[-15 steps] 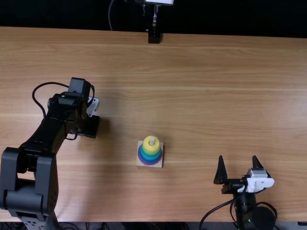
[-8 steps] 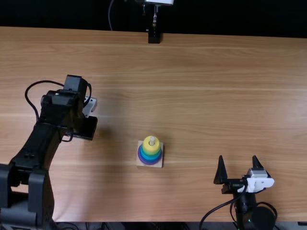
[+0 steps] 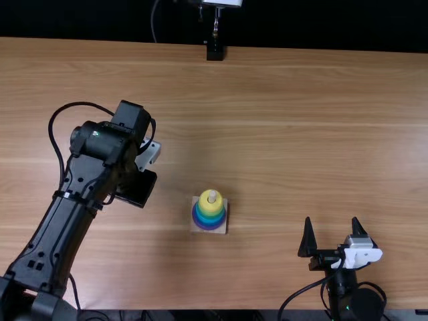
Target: Build the Hanoi tower: stack the rings onto the peg from bottom to top in this color order: purple, dark blue, light blue, dark green, light green, yellow, orange.
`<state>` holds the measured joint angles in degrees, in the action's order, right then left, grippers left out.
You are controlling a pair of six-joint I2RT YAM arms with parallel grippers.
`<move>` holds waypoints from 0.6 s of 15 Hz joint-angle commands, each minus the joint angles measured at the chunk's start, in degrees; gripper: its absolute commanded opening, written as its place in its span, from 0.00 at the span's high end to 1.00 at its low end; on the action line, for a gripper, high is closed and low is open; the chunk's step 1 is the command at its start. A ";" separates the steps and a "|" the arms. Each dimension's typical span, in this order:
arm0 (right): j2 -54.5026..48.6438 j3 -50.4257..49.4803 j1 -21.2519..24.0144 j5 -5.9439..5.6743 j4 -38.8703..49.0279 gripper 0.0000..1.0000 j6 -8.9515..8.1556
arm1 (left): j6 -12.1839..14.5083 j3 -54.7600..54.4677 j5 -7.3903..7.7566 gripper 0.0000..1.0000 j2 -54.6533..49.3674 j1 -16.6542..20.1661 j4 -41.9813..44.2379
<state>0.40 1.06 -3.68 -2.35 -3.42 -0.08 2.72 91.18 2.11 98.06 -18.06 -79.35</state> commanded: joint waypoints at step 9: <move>-0.40 -0.36 0.61 0.35 -0.23 0.00 -0.03 | -12.00 13.15 0.74 1.00 0.38 -13.84 -1.86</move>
<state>0.40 1.06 -3.68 -2.35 -3.40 -0.10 -7.01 102.76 2.22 97.80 -31.20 -81.06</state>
